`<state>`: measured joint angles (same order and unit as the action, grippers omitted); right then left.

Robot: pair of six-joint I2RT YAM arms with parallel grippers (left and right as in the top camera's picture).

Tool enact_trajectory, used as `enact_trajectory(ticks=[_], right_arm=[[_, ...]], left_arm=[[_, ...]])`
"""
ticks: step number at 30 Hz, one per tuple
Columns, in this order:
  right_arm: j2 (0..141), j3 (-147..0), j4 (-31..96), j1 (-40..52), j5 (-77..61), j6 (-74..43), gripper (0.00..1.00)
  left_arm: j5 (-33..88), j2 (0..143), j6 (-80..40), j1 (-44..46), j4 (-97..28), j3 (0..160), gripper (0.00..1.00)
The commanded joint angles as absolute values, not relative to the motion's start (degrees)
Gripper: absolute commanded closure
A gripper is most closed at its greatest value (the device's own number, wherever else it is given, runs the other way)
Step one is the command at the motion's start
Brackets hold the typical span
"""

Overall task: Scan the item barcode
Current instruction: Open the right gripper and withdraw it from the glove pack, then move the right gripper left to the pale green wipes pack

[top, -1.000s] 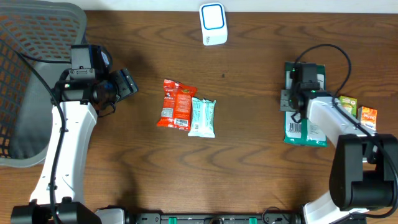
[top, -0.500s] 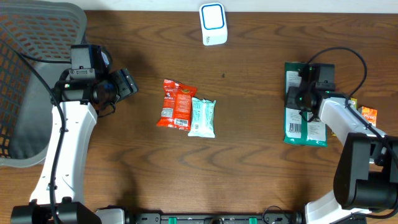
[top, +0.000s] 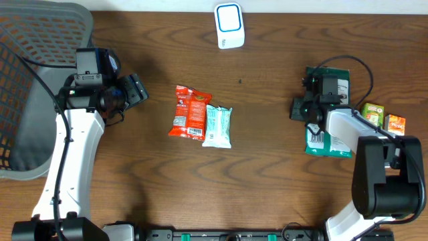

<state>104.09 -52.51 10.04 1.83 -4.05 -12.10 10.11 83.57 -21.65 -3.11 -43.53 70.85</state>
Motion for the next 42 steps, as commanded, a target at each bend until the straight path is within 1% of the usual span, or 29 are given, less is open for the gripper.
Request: enact_trajectory(ticks=[1, 6, 12, 17, 18, 23, 25, 27, 28, 30, 33, 35, 37, 42], right_arm=[[105.2, -51.7, 11.4, 0.4, 2.1, -13.9, 0.99], [105.2, -51.7, 13.8, -3.2, 2.1, -13.9, 0.99], [105.2, -52.2, 18.0, -8.3, 3.4, -11.1, 0.98], [105.2, -53.8, 22.5, -11.6, 3.6, -5.8, 0.99], [105.2, -54.7, 24.5, -12.0, 3.6, -2.9, 0.99], [105.2, -57.4, 29.5, -11.9, 3.5, 4.4, 0.99], [105.2, -58.8, 31.2, -11.7, 0.8, 4.4, 0.99], [105.2, -60.6, 33.2, -11.3, -5.5, 4.4, 0.99], [105.2, -61.4, 34.0, -11.1, -9.0, 4.4, 0.97], [105.2, -63.4, 35.7, -10.8, -18.1, 4.3, 0.85], [105.2, -65.6, 37.5, -9.6, -32.0, 2.1, 0.76], [105.2, -66.0, 37.6, -8.0, -37.6, 2.1, 0.70], [105.2, -65.9, 37.5, -5.6, -39.2, 0.6, 0.58], [105.2, -65.9, 34.5, 2.1, -38.8, -4.5, 0.55]], left_arm=[[9.4, 83.7, -21.7, -3.2, -43.7, 71.6, 0.19], [9.4, 83.7, -21.7, -3.2, -43.7, 71.6, 0.19], [9.4, 83.7, -21.7, -3.2, -43.7, 71.6, 0.19], [9.4, 83.7, -21.7, -3.2, -43.7, 71.6, 0.19], [9.4, 83.7, -21.7, -3.2, -43.7, 71.6, 0.19], [9.4, 83.7, -21.7, -3.2, -43.7, 71.6, 0.19], [9.4, 83.7, -21.7, -3.2, -43.7, 71.6, 0.19], [9.4, 83.7, -21.7, -3.2, -43.7, 71.6, 0.19], [9.4, 83.7, -21.7, -3.2, -43.7, 71.6, 0.19], [9.4, 83.7, -21.7, -3.2, -43.7, 71.6, 0.19], [9.4, 83.7, -21.7, -3.2, -43.7, 71.6, 0.19], [9.4, 83.7, -21.7, -3.2, -43.7, 71.6, 0.19], [9.4, 83.7, -21.7, -3.2, -43.7, 71.6, 0.19], [9.4, 83.7, -21.7, -3.2, -43.7, 71.6, 0.19]])
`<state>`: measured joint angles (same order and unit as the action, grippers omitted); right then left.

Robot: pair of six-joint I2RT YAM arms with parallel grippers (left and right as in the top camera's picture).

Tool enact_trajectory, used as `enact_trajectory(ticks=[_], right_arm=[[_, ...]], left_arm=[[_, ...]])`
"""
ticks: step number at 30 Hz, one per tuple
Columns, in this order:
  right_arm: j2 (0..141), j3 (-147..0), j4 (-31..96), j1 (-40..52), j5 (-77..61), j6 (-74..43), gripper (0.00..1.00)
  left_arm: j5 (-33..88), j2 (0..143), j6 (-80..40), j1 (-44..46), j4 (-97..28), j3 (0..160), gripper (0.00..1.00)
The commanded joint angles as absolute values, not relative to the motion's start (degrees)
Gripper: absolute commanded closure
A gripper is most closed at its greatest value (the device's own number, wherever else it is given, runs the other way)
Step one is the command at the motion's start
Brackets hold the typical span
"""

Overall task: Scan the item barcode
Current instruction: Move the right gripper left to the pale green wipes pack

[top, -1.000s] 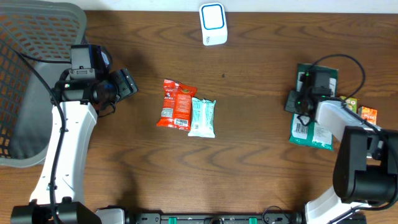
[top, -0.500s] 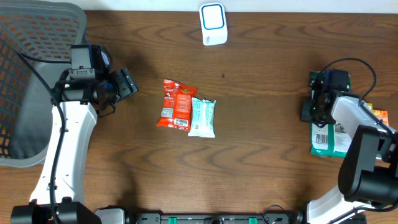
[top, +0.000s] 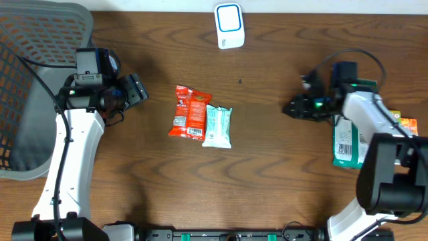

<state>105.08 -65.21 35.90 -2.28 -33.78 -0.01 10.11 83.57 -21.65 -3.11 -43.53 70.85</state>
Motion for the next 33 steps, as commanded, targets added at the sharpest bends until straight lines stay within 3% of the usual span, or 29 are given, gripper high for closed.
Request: enact_trajectory(ticks=[1, 18, 19, 21, 22, 33], right_arm=[[105.2, -65.9, 33.7, 3.6, -38.8, -6.1, 0.55], [105.2, -65.9, 25.6, 26.0, -19.4, -21.7, 0.48], [105.2, -65.9, 25.1, 26.7, -19.3, -21.9, 0.48], [105.3, -65.8, 24.5, 28.0, -19.0, -22.4, 0.48], [105.3, -65.8, 24.3, 28.5, -18.5, -23.0, 0.48], [108.5, -65.4, 21.2, 29.7, -19.2, -26.8, 0.39]], left_arm=[[9.4, 83.7, -21.7, -3.2, -43.7, 71.6, 0.19], [9.7, 83.7, -21.7, -3.2, -43.2, 71.6, 0.19], [10.9, 83.7, -21.7, -3.2, -43.6, 71.6, 0.28], [13.9, 83.8, -21.7, -3.0, -44.1, 71.5, 0.78], [15.8, 83.8, -21.7, -2.5, -44.5, 71.5, 0.91], [15.6, 86.1, -20.3, 10.5, -44.7, 69.4, 0.92]])
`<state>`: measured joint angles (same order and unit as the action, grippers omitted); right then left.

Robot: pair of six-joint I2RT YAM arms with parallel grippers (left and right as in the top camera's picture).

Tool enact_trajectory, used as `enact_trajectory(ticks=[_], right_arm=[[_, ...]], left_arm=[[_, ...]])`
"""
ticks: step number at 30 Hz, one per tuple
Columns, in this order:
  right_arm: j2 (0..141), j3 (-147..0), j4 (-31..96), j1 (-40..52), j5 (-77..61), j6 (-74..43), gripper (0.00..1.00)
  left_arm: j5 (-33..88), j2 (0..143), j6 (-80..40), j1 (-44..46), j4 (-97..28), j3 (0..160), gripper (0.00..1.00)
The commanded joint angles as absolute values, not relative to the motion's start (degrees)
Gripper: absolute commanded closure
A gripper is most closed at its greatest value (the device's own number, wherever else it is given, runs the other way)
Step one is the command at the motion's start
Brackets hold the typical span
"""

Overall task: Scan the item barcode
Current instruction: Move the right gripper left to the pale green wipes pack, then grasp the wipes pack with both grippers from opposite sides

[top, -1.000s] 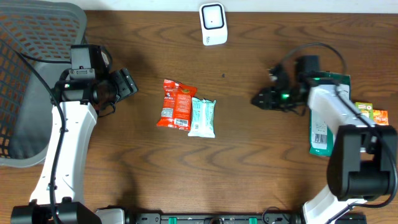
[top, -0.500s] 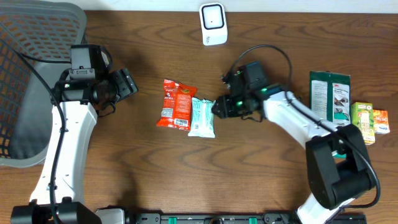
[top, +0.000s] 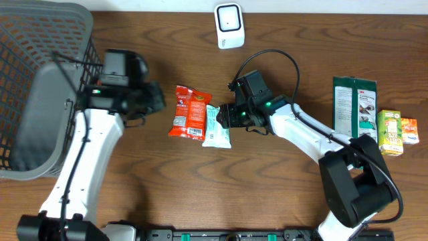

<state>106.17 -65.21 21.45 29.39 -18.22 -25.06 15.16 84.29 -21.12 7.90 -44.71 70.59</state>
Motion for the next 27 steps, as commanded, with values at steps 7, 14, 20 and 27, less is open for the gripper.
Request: enact_trajectory(ticks=[7, 14, 20, 27], right_arm=[[111.4, -65.4, 21.2, 29.6, -20.4, -24.9, 0.38], [111.9, -65.4, 20.3, 29.2, -19.4, -24.0, 0.38], [111.9, -65.4, 20.6, 26.9, -20.2, -23.1, 0.41], [111.9, -65.4, 22.0, 22.1, -27.9, -19.4, 0.41]], left_arm=[[15.6, 91.9, -20.2, 18.5, -43.5, 69.3, 0.93], [15.7, 98.5, -20.3, 24.2, -39.4, 69.3, 0.92], [15.6, 103.6, -20.2, 27.2, -38.4, 69.3, 0.93], [14.5, 106.5, -20.3, 28.0, -35.9, 69.3, 0.92]])
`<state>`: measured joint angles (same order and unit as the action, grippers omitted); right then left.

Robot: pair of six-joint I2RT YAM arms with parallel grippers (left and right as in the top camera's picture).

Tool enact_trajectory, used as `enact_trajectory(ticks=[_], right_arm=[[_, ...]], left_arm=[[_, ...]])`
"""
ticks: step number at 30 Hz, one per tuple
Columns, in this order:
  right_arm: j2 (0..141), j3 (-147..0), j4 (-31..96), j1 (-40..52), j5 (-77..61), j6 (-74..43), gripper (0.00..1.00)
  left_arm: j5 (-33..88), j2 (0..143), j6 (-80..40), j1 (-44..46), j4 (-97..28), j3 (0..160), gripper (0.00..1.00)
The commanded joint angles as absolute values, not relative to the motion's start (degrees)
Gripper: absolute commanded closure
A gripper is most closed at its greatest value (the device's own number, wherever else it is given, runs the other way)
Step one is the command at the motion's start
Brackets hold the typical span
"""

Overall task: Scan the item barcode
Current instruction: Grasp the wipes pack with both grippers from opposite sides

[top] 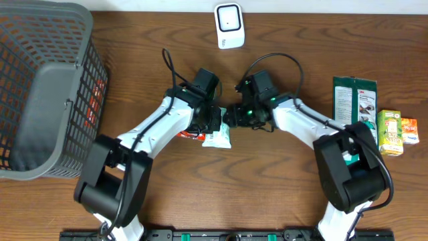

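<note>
A pale mint snack packet (217,138) lies flat at the table's middle, only its lower half showing. To its left a sliver of the red snack packet (189,134) peeks out from under my left arm. My left gripper (212,120) hangs over the seam between the two packets. Facing it from the right, my right gripper (229,117) is at the mint packet's upper right corner. Both sets of fingers are dark and overlapping, so their states are unclear. The white scanner (229,25) stands at the far edge.
A large grey mesh basket (40,87) fills the far left. At the right lie a green package (354,100), a green-yellow carton (389,132) and an orange carton (405,130). The two arms meet close together over the packets.
My left gripper has moved from left of the red packet to over both packets, covering most of the red one. The right gripper stays at the mint packet's top right. Neither packet has shifted.
At first my left arm stood at the far left and my right gripper was over the green package at the right. The right gripper then lay left of a shifted package, then reached the mint packet. Now both grippers meet over the packets.
</note>
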<state>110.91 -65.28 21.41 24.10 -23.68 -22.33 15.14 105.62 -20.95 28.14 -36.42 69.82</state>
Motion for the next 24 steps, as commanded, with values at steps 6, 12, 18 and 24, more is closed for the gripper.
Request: enact_trajectory(ticks=[6, 12, 18, 24], right_arm=[[111.9, -65.3, 25.2, 20.1, -29.0, -17.0, 0.37], [112.2, -64.7, 24.9, 20.6, -29.2, -19.8, 0.40], [113.3, -64.4, 23.3, 21.7, -31.9, -19.9, 0.41], [113.3, -63.4, 21.0, 22.6, -34.8, -20.2, 0.43]], left_arm=[[7.9, 107.3, -20.3, 28.0, -35.0, 69.2, 0.92], [7.9, 107.6, -20.3, 28.1, -32.8, 68.2, 0.92], [7.9, 108.7, -20.3, 28.1, -32.6, 67.8, 0.92], [8.1, 111.2, -20.5, 28.1, -32.4, 67.8, 0.92]])
